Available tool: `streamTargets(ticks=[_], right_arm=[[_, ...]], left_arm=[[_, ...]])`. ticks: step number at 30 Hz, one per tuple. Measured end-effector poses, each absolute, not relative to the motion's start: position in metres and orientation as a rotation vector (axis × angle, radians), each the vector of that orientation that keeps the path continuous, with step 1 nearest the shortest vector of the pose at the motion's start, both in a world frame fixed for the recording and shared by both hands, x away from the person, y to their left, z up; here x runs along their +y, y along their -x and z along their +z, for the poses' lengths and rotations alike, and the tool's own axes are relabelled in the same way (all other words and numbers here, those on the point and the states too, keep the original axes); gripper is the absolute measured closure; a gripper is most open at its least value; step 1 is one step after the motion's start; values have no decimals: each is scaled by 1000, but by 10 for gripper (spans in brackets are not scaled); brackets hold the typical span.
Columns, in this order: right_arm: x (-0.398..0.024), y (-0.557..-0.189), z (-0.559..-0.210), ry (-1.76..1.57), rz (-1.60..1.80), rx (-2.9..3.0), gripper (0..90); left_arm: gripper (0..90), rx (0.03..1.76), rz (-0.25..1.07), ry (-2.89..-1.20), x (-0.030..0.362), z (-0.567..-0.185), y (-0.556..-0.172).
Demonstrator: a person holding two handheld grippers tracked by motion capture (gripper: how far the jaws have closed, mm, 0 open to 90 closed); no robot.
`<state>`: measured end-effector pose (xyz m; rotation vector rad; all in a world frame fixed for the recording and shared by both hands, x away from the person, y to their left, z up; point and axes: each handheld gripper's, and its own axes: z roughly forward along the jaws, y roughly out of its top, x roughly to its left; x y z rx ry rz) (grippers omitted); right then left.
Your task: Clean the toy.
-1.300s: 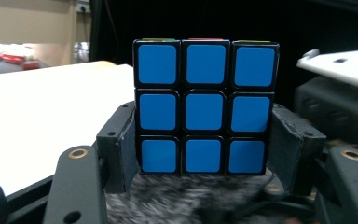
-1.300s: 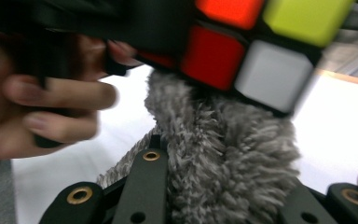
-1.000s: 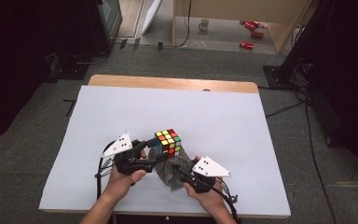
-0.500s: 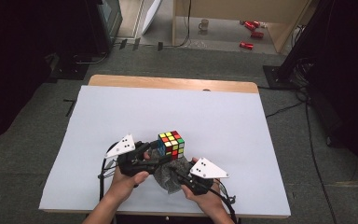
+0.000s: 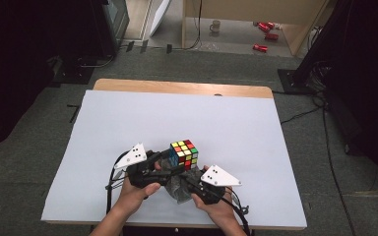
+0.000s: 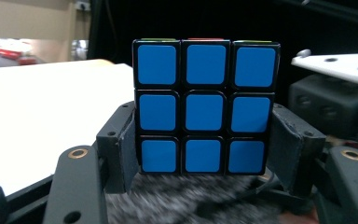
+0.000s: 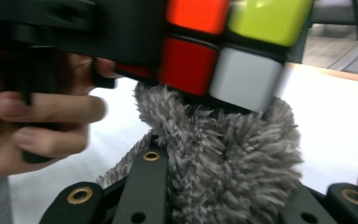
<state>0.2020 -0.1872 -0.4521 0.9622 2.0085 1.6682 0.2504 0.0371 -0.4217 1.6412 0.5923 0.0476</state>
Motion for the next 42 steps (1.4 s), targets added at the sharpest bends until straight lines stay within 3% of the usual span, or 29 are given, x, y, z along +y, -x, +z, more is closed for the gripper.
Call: streamTargets(ticks=[14, 30, 42], right_arm=[[-198, -205, -450, -992, 1678, 1976, 778], [-196, -204, -450, -969, 1694, 2009, 780], [-235, -214, -440, -1066, 1598, 1873, 776]], left_arm=[[351, 600, 8, -1621, 42, -420, -252], [351, 627, 89, -1643, 48, -422, -256], [351, 643, 117, -1633, 61, -420, -260]])
